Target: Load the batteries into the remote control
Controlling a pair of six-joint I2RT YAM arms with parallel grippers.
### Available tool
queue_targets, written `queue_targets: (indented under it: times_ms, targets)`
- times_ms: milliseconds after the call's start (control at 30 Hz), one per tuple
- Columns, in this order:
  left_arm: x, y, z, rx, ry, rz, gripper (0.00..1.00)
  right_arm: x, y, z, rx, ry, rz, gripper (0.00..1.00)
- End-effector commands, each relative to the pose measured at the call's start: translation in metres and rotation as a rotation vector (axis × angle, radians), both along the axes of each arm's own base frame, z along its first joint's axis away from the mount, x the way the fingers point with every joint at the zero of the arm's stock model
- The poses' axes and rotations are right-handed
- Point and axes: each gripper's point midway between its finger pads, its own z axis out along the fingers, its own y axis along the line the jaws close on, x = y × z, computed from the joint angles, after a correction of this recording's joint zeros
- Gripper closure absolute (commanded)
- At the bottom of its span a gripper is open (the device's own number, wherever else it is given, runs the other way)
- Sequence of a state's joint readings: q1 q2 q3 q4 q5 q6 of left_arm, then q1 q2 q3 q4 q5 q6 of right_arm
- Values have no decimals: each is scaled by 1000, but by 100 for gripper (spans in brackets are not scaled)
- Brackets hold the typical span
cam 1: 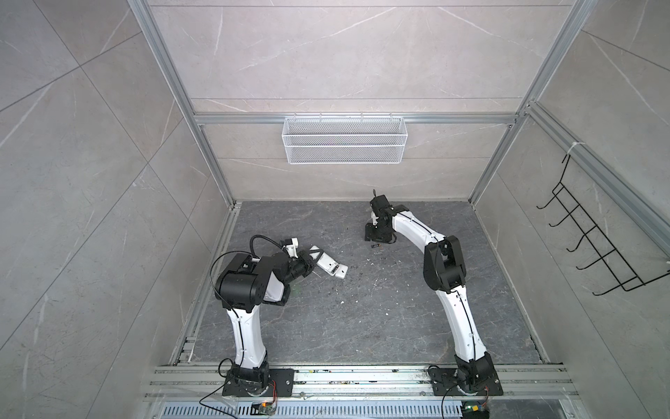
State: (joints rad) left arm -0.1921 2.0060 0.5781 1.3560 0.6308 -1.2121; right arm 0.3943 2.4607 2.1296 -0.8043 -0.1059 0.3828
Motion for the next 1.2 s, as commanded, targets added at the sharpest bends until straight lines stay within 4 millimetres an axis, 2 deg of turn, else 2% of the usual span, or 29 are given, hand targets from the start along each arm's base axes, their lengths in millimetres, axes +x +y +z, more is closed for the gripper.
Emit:
queue_targets:
  times_ms: [0,233,467,567,667,933,1167]
  targets:
    - [5,-5,17,-18,-75,-21,100,-19,-3,-6,-15,47,35,45]
    - [4,-5,18,-17,-77,-20,100,-34,-12,-3,-44,44,76,46]
    - [4,-5,18,-17,-76,-20,100,-57,-7,6,27,22,140,46]
    - [4,-5,18,-16,-75,-20,100,-70,-7,11,48,9,185,43]
    - [5,-5,17,-17,-76,-20,100,-81,-8,7,48,25,228,38]
    - [4,-6,18,-17,-77,-21,100,-100,2,-1,54,53,312,39]
    - [4,-6,19,-17,-79,-21,100,-118,11,-2,-41,42,398,38]
